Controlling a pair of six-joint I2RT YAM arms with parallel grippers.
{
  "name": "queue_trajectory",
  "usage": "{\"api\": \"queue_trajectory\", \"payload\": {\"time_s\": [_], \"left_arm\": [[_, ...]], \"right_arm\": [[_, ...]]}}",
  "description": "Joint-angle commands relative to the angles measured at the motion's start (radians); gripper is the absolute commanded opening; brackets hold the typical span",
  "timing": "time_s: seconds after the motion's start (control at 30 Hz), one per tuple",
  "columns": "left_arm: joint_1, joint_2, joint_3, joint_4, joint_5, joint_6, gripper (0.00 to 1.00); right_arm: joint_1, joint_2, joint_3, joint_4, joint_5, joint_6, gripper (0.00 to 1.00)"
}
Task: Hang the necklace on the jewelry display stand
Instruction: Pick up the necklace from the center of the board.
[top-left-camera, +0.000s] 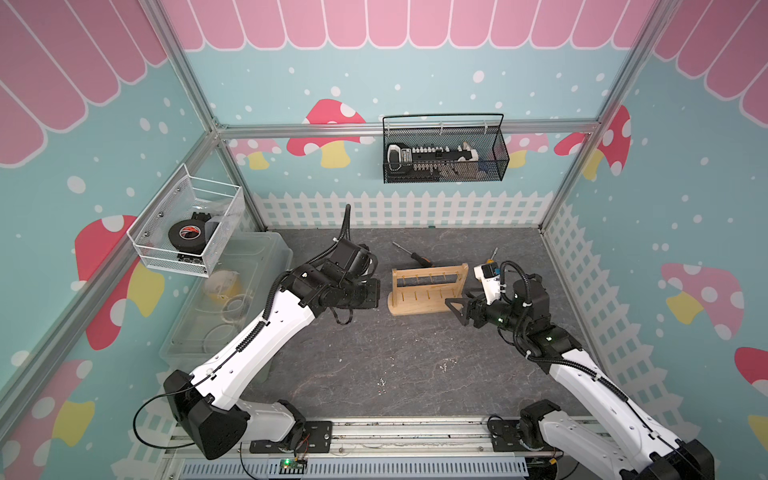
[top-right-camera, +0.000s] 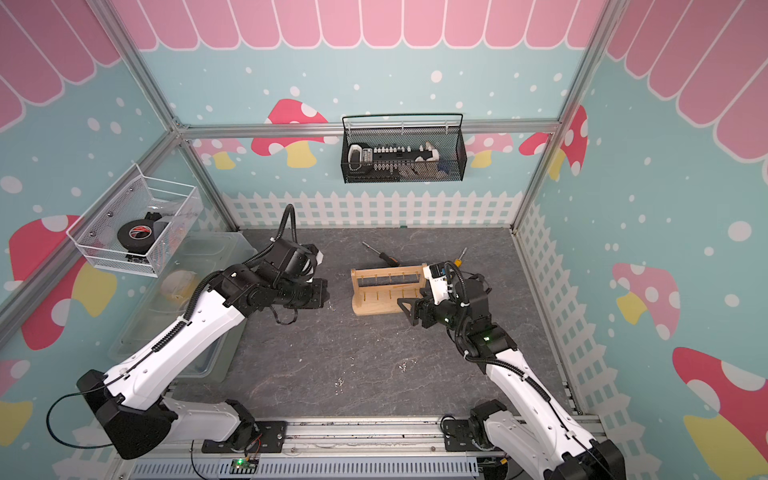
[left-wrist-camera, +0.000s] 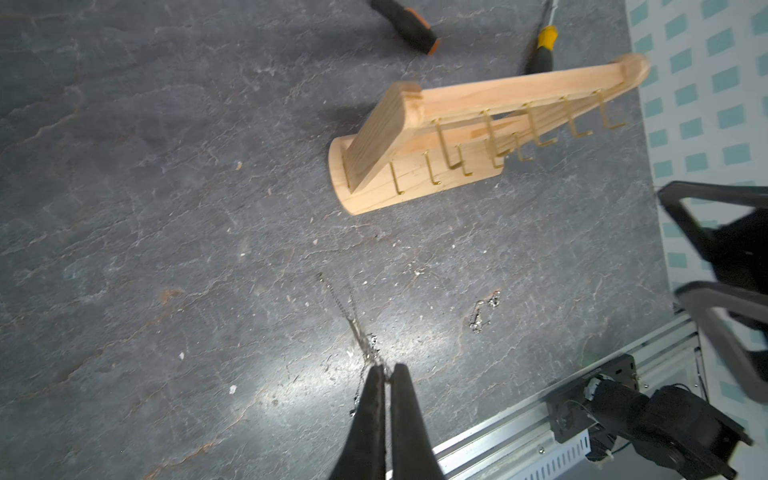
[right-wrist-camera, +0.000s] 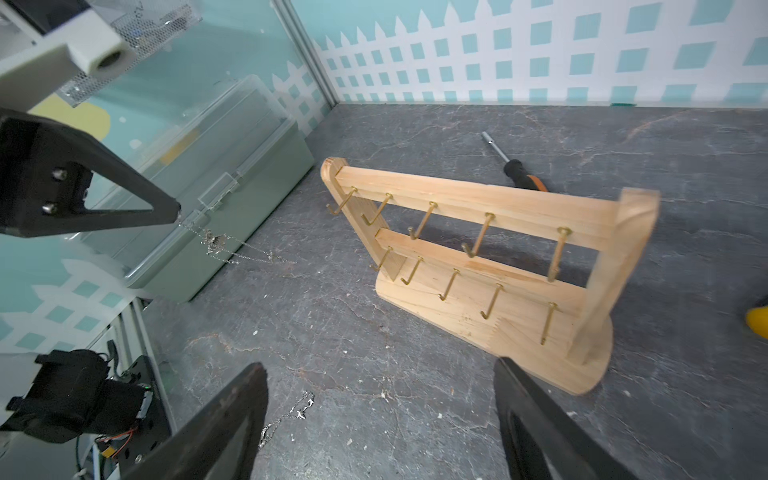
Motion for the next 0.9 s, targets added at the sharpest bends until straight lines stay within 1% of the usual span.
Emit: {"api": "queue_trajectory", "payload": {"time_s": [0.0,0.1,0.17,0.23,0.37,0.5,0.73,0.83,0.87], "left_arm": [[-0.026,0.013,0.086,-0.043,0.011,0.022,0.04],[-0.048,0.029,0.138,-0.051,0.018,0.018,0.04],[-0.063,0.042,0.174,-0.06,0.028,0.019,0.04],[-0.079,0.06,0.207,-0.07,0.03,0.025,0.04],[-0.109,0.102,0.268,-0.098,0.031,0.036,0.04],[-0.129,0.123,0.301,-0.104,0.025,0.031,0.03],[-0.167,0.155,0.344,-0.104,0.037,0.02,0.03],[-0.178,0.167,0.351,-0.105,0.038,0.018,0.03],[-0.181,0.17,0.353,-0.104,0.039,0.018,0.03]], "right_arm": [[0.049,0.031,-0.017,0.168,-0.087,0.012,0.85],[0.114,0.063,-0.004,0.208,-0.062,-0.038,0.88],[0.152,0.079,-0.011,0.272,-0.053,-0.071,0.89],[0.178,0.097,-0.008,0.315,-0.048,-0.097,0.91],[0.216,0.169,0.043,0.33,-0.058,-0.169,0.92],[0.221,0.228,0.079,0.346,-0.054,-0.204,0.92],[0.239,0.27,0.102,0.39,-0.118,-0.26,0.93],[0.251,0.287,0.111,0.404,-0.159,-0.272,0.92],[0.256,0.293,0.112,0.409,-0.151,-0.272,0.91]]}}
